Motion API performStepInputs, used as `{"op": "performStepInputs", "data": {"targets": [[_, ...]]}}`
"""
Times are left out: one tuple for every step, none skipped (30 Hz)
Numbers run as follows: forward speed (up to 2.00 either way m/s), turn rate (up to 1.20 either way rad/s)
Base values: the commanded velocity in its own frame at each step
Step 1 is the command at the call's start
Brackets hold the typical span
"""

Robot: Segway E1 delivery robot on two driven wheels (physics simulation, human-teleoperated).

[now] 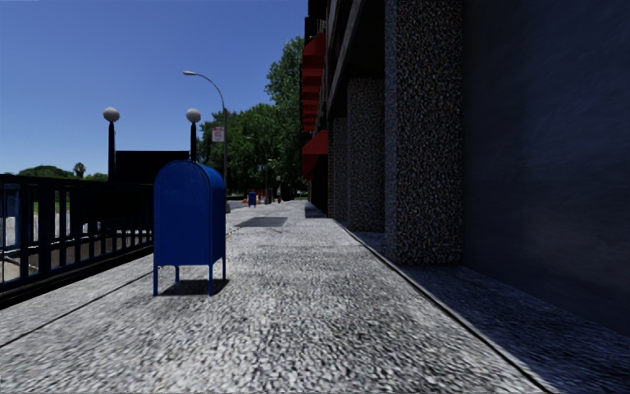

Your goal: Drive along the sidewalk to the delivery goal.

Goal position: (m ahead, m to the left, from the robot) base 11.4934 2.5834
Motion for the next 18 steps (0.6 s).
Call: {"op": "performStepInputs", "data": {"targets": [[2.00, 0.00], [2.00, 0.00], [2.00, 0.00], [2.00, 0.00], [2.00, 0.00], [2.00, 0.00], [2.00, 0.00], [2.00, 0.00], [2.00, 0.00], [2.00, 0.00], [2.00, 0.00], [2.00, 0.00], [2.00, 0.00], [2.00, 0.00], [2.00, 0.00], [2.00, 0.00], [2.00, 0.00], [2.00, 0.00]]}}
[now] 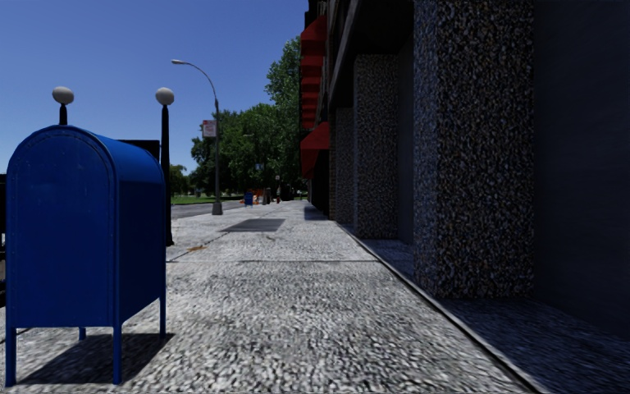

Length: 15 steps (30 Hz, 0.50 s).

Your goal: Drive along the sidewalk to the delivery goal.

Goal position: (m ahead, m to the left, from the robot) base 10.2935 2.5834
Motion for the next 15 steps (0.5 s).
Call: {"op": "performStepInputs", "data": {"targets": [[2.00, 0.00], [2.00, 0.00], [2.00, 0.00], [2.00, 0.00], [2.00, 0.00], [2.00, 0.05], [2.00, 0.18], [2.00, 0.62], [2.00, 0.86], [2.00, 1.00], [2.00, 1.06], [2.00, 1.00], [2.00, 1.00], [2.00, 0.18], [2.00, 0.05]]}}
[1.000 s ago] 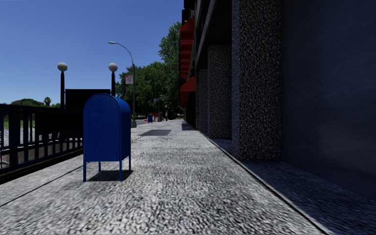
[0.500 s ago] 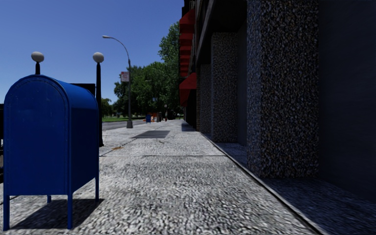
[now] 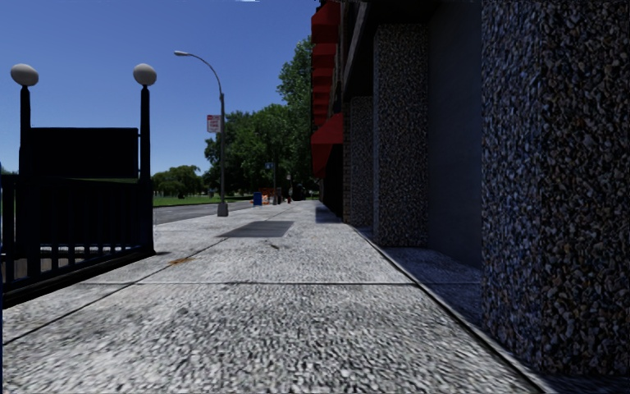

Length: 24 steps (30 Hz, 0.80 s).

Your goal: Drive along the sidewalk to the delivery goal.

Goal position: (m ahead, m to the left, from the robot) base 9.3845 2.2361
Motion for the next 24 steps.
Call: {"op": "performStepInputs", "data": {"targets": [[2.00, 0.02], [2.00, 0.00], [2.00, 0.00], [2.00, 0.00], [2.00, 0.00], [2.00, 0.00], [2.00, 0.00], [2.00, 0.01], [2.00, 0.01], [2.00, 0.17], [2.00, 0.36], [2.00, 0.57], [2.00, 0.66], [2.00, 0.21], [2.00, 0.03], [2.00, 0.00], [2.00, 0.00], [2.00, 0.00], [2.00, 0.00], [2.00, 0.00], [2.00, 0.00], [2.00, 0.00], [2.00, 0.00], [2.00, 0.00]]}}
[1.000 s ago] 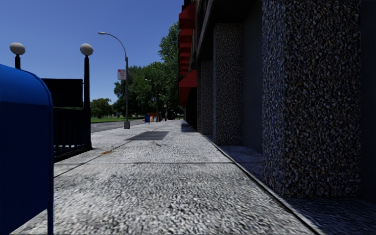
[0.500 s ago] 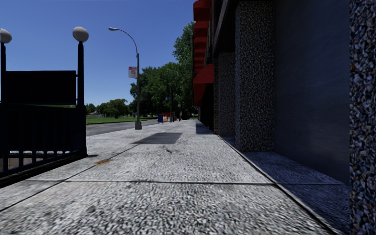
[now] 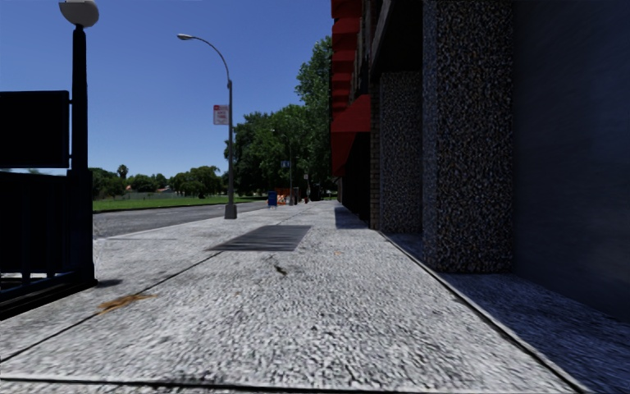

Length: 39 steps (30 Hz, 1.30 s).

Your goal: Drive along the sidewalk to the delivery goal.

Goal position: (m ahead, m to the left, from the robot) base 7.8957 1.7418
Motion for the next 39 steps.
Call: {"op": "performStepInputs", "data": {"targets": [[2.00, 0.00], [2.00, 0.00], [2.00, 0.00], [2.00, 0.00], [2.00, 0.00], [2.00, 0.00], [2.00, 0.00], [2.00, 0.00], [2.00, 0.00], [2.00, 0.45], [2.00, 0.45], [2.00, 0.57], [2.00, 0.79], [2.00, 1.01], [2.00, 1.10], [2.00, 1.07], [2.00, 0.17], [2.00, 0.03], [2.00, 0.03], [2.00, 0.00], [2.00, 0.00], [2.00, 0.00], [2.00, 0.00], [2.00, 0.00], [2.00, 0.00], [2.00, 0.00], [2.00, 0.00], [2.00, 0.00], [2.00, 0.00], [2.00, 0.00], [2.00, 0.00], [2.00, 0.00], [2.00, 0.00], [2.00, 0.00], [2.00, 0.00], [2.00, 0.00], [2.00, 0.00], [2.00, 0.00], [2.00, 0.00]]}}
